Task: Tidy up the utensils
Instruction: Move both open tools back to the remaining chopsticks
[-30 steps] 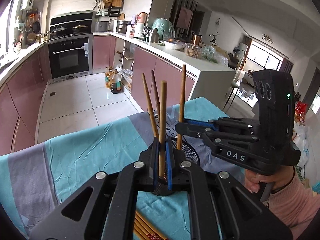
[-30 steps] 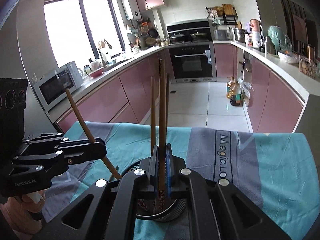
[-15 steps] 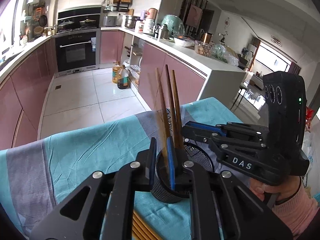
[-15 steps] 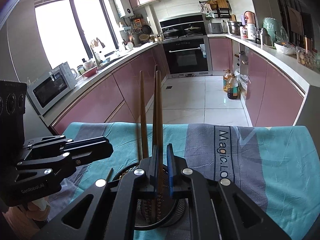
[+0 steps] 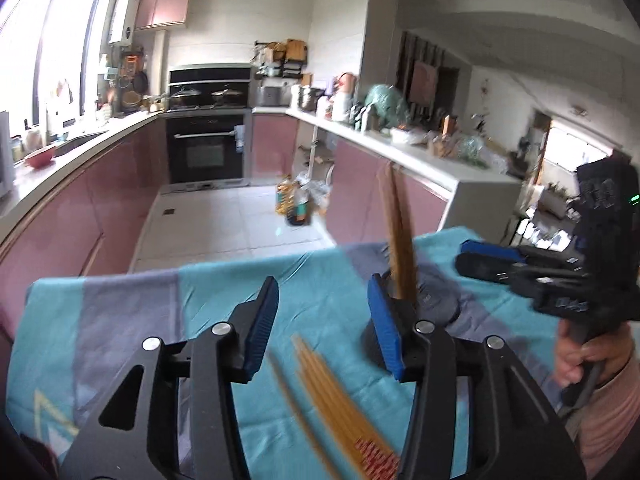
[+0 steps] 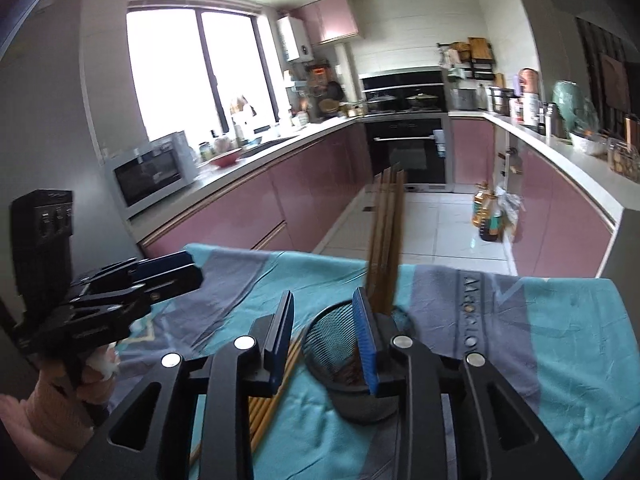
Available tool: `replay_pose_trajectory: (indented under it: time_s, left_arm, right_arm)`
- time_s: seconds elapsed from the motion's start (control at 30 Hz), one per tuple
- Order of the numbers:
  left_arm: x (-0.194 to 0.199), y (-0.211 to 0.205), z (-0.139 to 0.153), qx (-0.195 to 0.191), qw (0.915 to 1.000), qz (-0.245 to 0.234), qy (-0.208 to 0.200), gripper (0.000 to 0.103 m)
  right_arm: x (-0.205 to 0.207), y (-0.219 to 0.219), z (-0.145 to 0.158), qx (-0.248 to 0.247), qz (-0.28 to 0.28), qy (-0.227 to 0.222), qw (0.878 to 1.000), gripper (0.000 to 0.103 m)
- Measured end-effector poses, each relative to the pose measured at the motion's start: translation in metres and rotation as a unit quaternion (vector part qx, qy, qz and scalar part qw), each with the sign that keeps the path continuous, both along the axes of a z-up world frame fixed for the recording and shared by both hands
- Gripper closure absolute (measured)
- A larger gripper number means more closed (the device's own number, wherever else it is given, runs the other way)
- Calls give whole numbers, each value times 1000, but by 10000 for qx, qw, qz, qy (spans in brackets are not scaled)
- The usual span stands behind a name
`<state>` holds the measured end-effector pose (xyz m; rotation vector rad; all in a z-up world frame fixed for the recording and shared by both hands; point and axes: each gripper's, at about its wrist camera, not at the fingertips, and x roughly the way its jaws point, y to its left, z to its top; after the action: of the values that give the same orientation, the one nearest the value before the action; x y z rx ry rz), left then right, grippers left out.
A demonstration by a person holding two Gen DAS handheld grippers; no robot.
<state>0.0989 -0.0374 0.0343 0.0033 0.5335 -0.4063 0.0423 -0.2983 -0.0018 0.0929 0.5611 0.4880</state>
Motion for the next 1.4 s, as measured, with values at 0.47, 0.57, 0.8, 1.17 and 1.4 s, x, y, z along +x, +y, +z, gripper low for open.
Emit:
replay_pose_trajectory:
  time_s: [0.47, 0.57, 0.8, 1.17, 1.4]
  left_arm:
    - [-35, 35, -103, 373, 9919, 248, 1185, 56]
    - [-34, 30, -111, 493, 9908, 262, 1234, 56]
    - [-22, 13, -123, 594, 9874, 258, 1446, 59]
    - [-10, 7, -131, 649, 9837, 287, 1650, 61]
    - [-8, 4, -134, 686, 9829, 272, 1686, 61]
  right_arm:
    - [-14, 55, -94, -258, 410, 1343, 9898, 75]
    - [-13, 62, -102, -339, 365, 1414, 9887, 75]
    - [-14, 70, -109, -517, 301, 1432, 9879, 75]
    - [-9, 74, -115, -622, 262, 1529, 9859, 76]
    - [-7, 77, -116, -722, 219, 1536, 9853, 76]
